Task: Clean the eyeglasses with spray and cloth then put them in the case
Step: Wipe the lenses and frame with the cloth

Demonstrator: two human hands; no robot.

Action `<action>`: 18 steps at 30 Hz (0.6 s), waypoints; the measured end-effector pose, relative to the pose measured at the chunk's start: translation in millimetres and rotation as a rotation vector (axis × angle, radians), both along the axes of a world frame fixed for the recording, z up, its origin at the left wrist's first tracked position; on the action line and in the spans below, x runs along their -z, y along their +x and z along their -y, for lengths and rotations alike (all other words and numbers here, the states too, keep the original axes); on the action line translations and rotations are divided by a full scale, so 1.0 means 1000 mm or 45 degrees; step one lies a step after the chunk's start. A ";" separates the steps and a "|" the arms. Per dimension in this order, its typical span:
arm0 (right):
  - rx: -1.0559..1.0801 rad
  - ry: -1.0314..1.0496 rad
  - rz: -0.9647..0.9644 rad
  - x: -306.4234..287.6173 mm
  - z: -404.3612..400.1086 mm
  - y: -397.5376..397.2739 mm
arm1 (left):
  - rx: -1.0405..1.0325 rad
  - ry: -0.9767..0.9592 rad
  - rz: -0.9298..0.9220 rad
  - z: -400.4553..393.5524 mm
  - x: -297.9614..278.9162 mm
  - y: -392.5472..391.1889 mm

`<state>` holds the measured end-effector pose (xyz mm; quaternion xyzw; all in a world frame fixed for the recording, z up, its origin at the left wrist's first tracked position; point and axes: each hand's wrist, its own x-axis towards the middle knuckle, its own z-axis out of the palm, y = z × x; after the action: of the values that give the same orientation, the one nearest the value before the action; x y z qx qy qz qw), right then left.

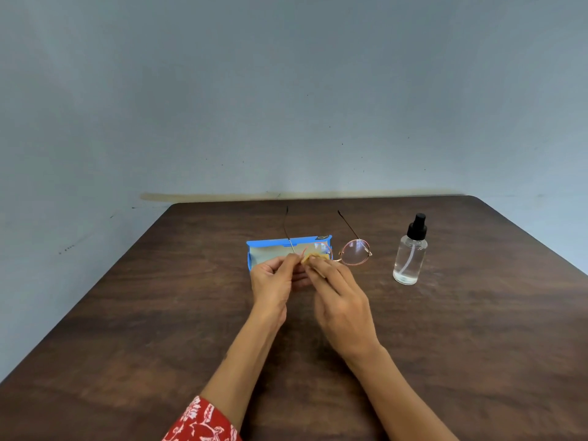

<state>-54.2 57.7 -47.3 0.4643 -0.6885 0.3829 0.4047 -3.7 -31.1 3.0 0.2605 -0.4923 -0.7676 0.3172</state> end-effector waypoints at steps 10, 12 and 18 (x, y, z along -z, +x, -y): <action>0.056 -0.009 0.014 0.002 -0.003 -0.002 | -0.009 0.038 -0.035 0.004 -0.001 0.000; 0.114 -0.059 0.087 0.002 -0.008 -0.009 | -0.020 0.029 -0.024 0.007 -0.001 0.000; 0.175 -0.122 0.154 0.002 -0.011 -0.010 | -0.019 0.011 -0.007 0.006 -0.001 0.000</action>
<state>-64.4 68.8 -49.7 0.3719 -0.7229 0.4141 0.4095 -3.2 -37.1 3.9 0.2634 -0.4861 -0.7680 0.3232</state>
